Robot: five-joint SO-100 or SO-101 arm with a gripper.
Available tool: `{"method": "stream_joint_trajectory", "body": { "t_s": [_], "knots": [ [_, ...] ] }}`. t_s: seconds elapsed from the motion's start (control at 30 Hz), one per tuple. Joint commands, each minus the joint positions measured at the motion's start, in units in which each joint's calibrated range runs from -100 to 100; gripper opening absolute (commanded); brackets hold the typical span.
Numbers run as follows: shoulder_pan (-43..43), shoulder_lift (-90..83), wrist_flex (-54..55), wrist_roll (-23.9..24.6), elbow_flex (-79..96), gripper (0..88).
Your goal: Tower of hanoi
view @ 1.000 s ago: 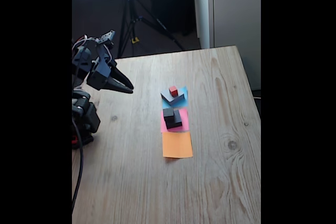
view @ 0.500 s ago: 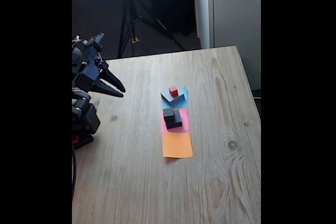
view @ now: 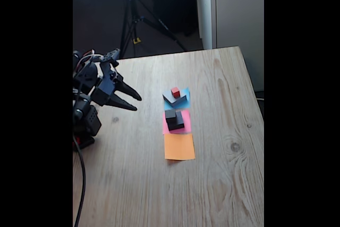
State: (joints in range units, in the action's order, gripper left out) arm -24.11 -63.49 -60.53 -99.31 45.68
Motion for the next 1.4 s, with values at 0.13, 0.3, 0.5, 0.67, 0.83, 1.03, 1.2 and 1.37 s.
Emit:
{"method": "stream_joint_trajectory", "body": {
  "t_s": [0.13, 0.3, 0.5, 0.67, 0.83, 1.03, 1.2, 1.37],
  "knots": [
    [1.42, 1.26, 16.78, -0.69, 11.78, 20.7],
    [1.5, 5.2, 34.91, -0.69, 22.51, 25.5],
    [3.01, 12.01, 57.41, -0.69, 32.32, 28.6],
    [5.51, 17.46, 72.95, -0.69, 38.05, 30.4],
    [8.36, 21.78, 83.88, -0.69, 42.87, 32.3],
    [11.61, 27.0, 96.67, -0.69, 49.23, 32.5],
    [12.62, 31.54, 101.12, -0.69, 49.42, 33.9],
    [12.78, 38.81, 106.38, -0.69, 47.78, 33.8]
  ]
}}
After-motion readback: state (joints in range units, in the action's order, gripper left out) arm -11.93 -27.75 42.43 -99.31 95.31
